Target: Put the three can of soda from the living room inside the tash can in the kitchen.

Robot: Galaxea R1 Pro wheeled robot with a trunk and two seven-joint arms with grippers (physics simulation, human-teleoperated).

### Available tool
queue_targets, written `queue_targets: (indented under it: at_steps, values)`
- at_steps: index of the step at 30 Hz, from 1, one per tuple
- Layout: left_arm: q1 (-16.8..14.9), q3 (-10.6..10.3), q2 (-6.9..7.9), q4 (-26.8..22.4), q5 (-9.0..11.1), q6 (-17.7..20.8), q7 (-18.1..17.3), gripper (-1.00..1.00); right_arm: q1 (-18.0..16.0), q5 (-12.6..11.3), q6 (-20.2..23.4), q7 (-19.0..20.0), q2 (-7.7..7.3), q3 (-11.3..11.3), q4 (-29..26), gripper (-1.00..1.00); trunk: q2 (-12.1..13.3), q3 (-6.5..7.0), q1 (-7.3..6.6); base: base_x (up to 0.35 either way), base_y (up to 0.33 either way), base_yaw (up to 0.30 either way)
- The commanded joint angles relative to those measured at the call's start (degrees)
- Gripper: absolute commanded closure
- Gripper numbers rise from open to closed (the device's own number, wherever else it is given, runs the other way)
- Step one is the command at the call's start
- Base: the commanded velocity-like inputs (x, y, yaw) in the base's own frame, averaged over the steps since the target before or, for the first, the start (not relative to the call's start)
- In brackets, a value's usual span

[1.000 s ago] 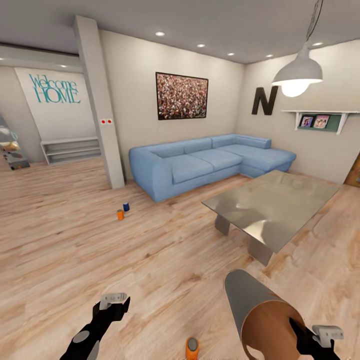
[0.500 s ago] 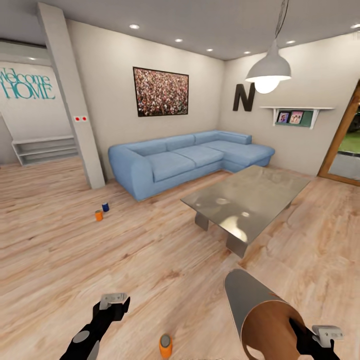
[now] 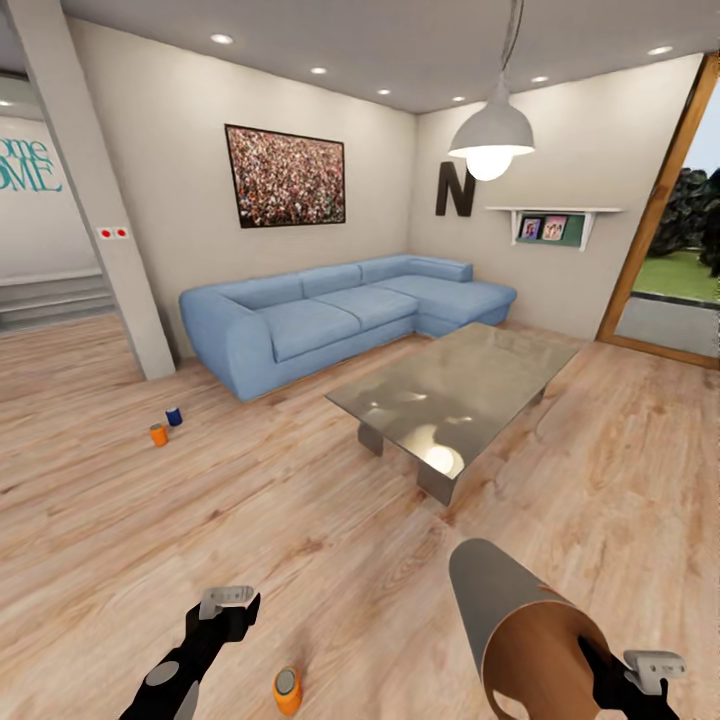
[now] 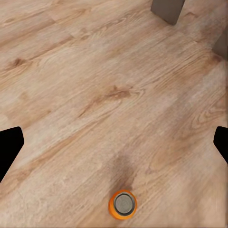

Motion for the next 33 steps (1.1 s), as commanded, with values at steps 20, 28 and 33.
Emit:
queue_targets:
  at_steps: [20,28,33]
  values:
    - [0.0,0.0,0.00,0.0,0.1,0.6,-0.3,-1.00,0.0,-0.6,0.0,0.4,-0.05,-1.1,-0.1,1.00,0.0,-0.04,0.00,0.222,0.132,-0.006]
    - [0.0,0.0,0.00,0.0,0.0,0.7,-0.2,-1.00,-0.1,-0.7,0.2,1.1,-0.70,-13.7,-0.2,1.00,0.0,-0.04,0.00,0.211,0.109,0.000]
    - [0.0,0.0,0.00,0.0,0.0,0.6,-0.3,-1.00,-0.2,-1.9,3.0,1.2,-1.81,-16.4,-0.2,1.00,0.0,-0.04,0.00,0.054,0.021,0.000]
